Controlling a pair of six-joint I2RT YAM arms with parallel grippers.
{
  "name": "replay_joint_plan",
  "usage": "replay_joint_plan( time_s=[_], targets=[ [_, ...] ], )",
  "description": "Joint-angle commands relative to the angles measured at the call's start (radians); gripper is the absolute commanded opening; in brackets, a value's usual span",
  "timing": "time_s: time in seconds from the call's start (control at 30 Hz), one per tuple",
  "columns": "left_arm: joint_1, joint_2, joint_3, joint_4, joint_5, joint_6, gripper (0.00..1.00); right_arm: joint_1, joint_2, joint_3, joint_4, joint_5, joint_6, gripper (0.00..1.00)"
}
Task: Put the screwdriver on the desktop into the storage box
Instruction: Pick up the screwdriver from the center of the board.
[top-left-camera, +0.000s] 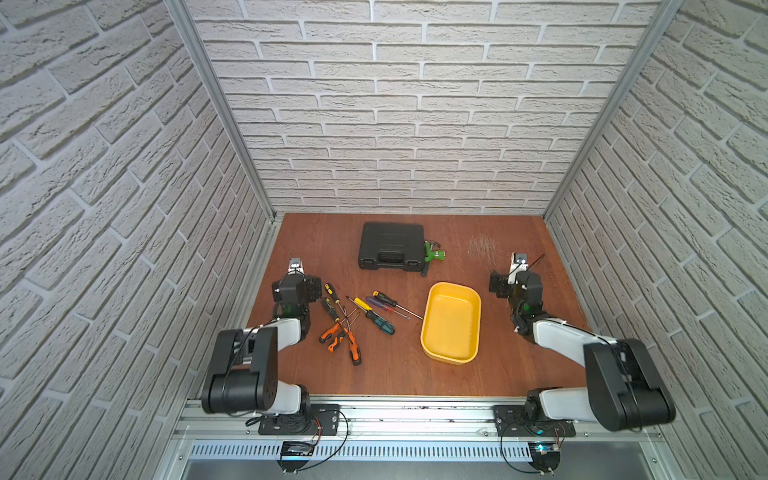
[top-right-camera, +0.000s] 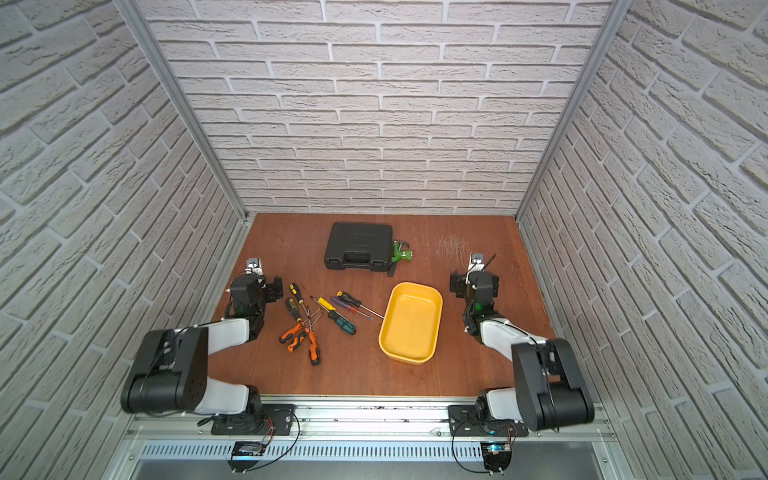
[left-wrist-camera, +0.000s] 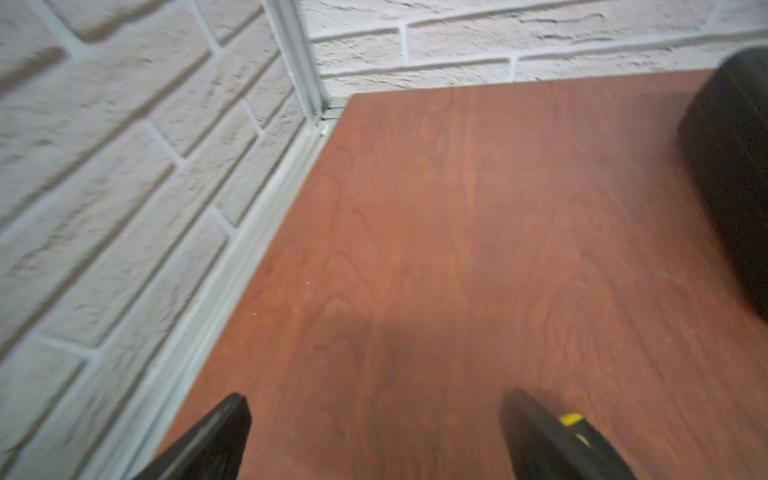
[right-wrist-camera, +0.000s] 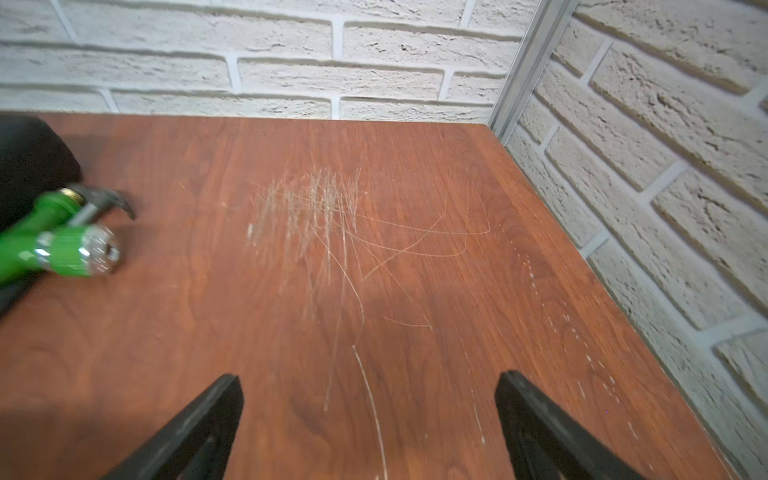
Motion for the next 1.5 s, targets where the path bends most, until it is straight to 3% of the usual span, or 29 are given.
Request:
replay_joint_plan(
  time_s=[0.0,0.03,0.07,0.13,0.17,0.27,0.33,0.37,0.4,0.47,0.5,0.57,0.63,0.73,0.83,0.9,1.0,1.1,1.27,1.47],
  targets=[
    [-0.027,-0.194,0.121,-0.302,-0.229,-0.175,0.98,0.011,-0.128,0.108,-0.416,-0.002,0.237,0.99],
    [-0.028,-0.240,0.162,-0.430,-0.248,-0.271,0.98,0.004,-0.129,0.071,-0.419,0.070,0.377,0.99],
    [-0.030,-0.272,0.202,-0.534,-0.238,-0.340,0.98,-0.031,-0.129,0.067,-0.468,0.026,0.473,0.99],
    [-0.048,-0.332,0.287,-0.757,-0.190,-0.444,0.98,-0.074,-0.094,0.140,-0.620,-0.154,0.466,0.96],
    [-0.065,-0.355,0.308,-0.829,-0.171,-0.478,0.98,-0.052,-0.078,0.191,-0.728,-0.138,0.454,0.95],
    [-0.178,-0.440,0.307,-0.961,-0.108,-0.527,0.94,0.105,-0.093,0.311,-0.967,0.064,0.454,1.00],
    [-0.299,-0.487,0.283,-1.034,-0.121,-0.571,0.85,0.229,-0.123,0.399,-1.135,0.242,0.547,1.00],
    [-0.354,-0.496,0.269,-1.077,-0.152,-0.608,0.82,0.281,-0.138,0.430,-1.177,0.274,0.564,0.97],
    [-0.413,-0.502,0.256,-1.126,-0.192,-0.661,0.80,0.334,-0.169,0.440,-1.175,0.268,0.545,0.90],
    [-0.498,-0.500,0.231,-1.187,-0.224,-0.756,0.75,0.404,-0.254,0.406,-1.109,0.187,0.539,0.89],
    [-0.540,-0.493,0.217,-1.208,-0.233,-0.805,0.73,0.418,-0.313,0.352,-1.005,0.046,0.502,0.99],
    [-0.619,-0.472,0.198,-1.212,-0.234,-0.863,0.70,0.436,-0.372,0.286,-0.869,-0.115,0.520,0.98],
    [-0.697,-0.439,0.208,-1.232,-0.244,-0.907,0.65,0.501,-0.292,0.354,-0.903,-0.168,0.530,0.85],
    [-0.771,-0.408,0.233,-1.269,-0.257,-0.935,0.64,0.690,-0.110,0.508,-0.988,-0.099,0.498,0.75],
    [-0.768,-0.433,0.252,-1.296,-0.248,-0.929,0.62,0.838,0.083,0.655,-1.029,-0.034,0.469,0.68],
    [-0.757,-0.462,0.267,-1.330,-0.255,-0.930,0.62,0.878,0.214,0.740,-1.045,-0.077,0.473,0.61],
    [-0.747,-0.497,0.288,-1.400,-0.265,-0.955,0.61,0.910,0.390,0.837,-1.041,-0.161,0.489,0.58],
    [-0.745,-0.546,0.256,-1.403,-0.250,-0.960,0.62,0.954,0.527,0.922,-1.067,-0.148,0.460,0.59],
    [-0.728,-0.617,0.191,-1.390,-0.216,-1.004,0.63,0.952,0.650,0.942,-1.034,-0.158,0.441,0.61],
    [-0.711,-0.563,0.207,-1.383,-0.197,-0.993,0.63,0.943,0.717,0.939,-1.017,-0.158,0.442,0.61]
  ],
)
